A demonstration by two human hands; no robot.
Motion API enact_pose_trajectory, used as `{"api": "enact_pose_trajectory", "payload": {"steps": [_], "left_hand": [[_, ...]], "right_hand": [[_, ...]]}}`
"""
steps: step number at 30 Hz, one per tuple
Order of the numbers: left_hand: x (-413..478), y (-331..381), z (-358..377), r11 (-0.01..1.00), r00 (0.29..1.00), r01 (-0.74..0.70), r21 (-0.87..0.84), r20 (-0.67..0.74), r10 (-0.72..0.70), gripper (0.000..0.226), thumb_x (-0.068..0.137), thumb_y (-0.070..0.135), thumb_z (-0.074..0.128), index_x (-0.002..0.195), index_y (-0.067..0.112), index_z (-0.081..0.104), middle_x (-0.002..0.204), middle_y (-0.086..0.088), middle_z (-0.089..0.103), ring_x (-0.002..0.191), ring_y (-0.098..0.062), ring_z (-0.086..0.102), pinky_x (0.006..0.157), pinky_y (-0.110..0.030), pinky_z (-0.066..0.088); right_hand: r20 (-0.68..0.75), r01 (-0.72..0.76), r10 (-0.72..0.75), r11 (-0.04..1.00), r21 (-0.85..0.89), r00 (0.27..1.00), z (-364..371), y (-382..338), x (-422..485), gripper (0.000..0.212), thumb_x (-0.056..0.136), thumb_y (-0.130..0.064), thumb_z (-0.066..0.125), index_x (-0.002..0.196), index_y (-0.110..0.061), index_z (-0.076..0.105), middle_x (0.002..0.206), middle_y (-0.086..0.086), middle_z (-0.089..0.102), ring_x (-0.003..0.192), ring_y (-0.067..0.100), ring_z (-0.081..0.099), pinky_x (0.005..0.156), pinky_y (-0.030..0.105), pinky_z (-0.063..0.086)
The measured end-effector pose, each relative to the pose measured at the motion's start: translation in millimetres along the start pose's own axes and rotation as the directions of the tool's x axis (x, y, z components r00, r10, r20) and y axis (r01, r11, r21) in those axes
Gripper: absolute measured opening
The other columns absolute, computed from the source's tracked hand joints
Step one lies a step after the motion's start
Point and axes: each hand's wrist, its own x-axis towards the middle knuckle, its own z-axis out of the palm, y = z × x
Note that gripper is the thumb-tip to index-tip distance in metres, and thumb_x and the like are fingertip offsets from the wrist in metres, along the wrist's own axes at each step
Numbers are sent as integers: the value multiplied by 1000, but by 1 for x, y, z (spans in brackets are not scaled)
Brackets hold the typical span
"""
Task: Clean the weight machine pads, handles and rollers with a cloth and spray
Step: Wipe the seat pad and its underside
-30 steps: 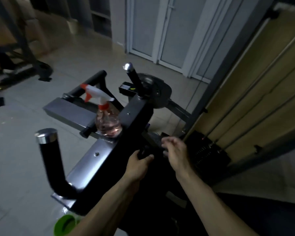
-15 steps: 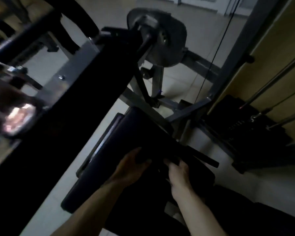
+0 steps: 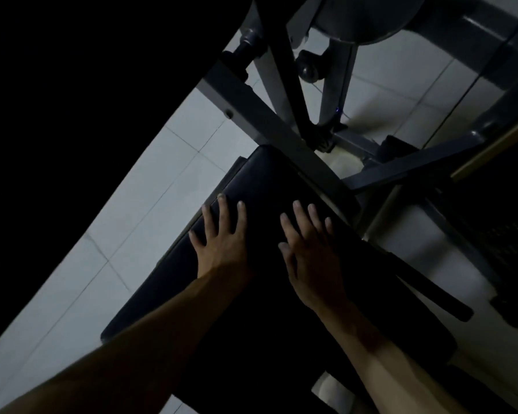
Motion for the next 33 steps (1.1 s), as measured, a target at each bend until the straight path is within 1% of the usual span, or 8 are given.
{"api": "enact_pose_trajectory", "payload": {"steps": [4,12,15,17,22,25,30,33], "left_hand": [[1,5,-2,999,1000,27,34,-1,-27,138,73,61,82,156,34,-24,158,0,-45,148,-34,-36,121,-70,1],[1,-6,-4,1000,998,15,27,-58,-14,137,70,74,76,158,35,-21,164,8,-35,153,-27,-26,126,-59,6],[-7,-23,-9,1000,995,10,12,-97,-9,139,68,80,72,160,28,-17,166,8,-29,156,-20,-18,128,-48,14],[-16,-31,-10,999,995,30,34,-97,-27,138,68,80,72,161,25,-15,167,2,-27,156,-23,-14,128,-44,10],[-16,-27,-5,998,994,51,26,-94,-49,140,66,71,80,161,24,-12,168,-5,-24,155,-31,-16,127,-57,5],[-14,-25,-3,998,993,67,21,-97,-64,140,66,67,83,161,24,-10,168,-5,-24,155,-31,-15,127,-58,6],[-12,-27,6,995,990,97,-1,-101,-97,138,70,57,87,159,27,-14,167,-2,-27,155,-28,-19,126,-59,8],[-12,-29,9,995,986,95,-27,-137,-98,121,83,55,77,161,28,-11,167,1,-26,155,-25,-21,126,-57,9]], "right_hand": [[-75,18,-18,1000,-1,997,14,6,40,40,103,-14,58,141,-4,59,157,16,46,149,34,39,118,54,37],[-146,-25,47,988,154,988,19,-28,155,31,100,-9,60,130,-5,68,149,10,57,143,29,47,122,47,34],[-115,-13,31,988,152,993,10,-23,121,36,102,-15,58,136,-7,65,154,10,52,147,27,43,124,46,30],[-72,37,-30,995,91,997,3,-12,77,40,102,-15,58,141,-7,61,157,10,47,149,27,39,123,49,30],[-107,164,-166,986,-21,980,2,15,36,40,97,-8,68,137,-9,65,150,10,54,134,33,53,104,54,45],[-138,67,-66,998,8,988,4,-1,97,34,95,-9,66,129,-14,71,137,8,59,116,32,56,94,49,50],[-205,-199,226,969,145,952,12,-42,158,27,96,-17,62,120,-19,73,125,7,56,111,31,53,91,47,52],[-93,78,-73,996,46,993,25,-72,116,29,95,-31,57,118,-23,72,118,6,61,104,31,56,84,48,46]]}}
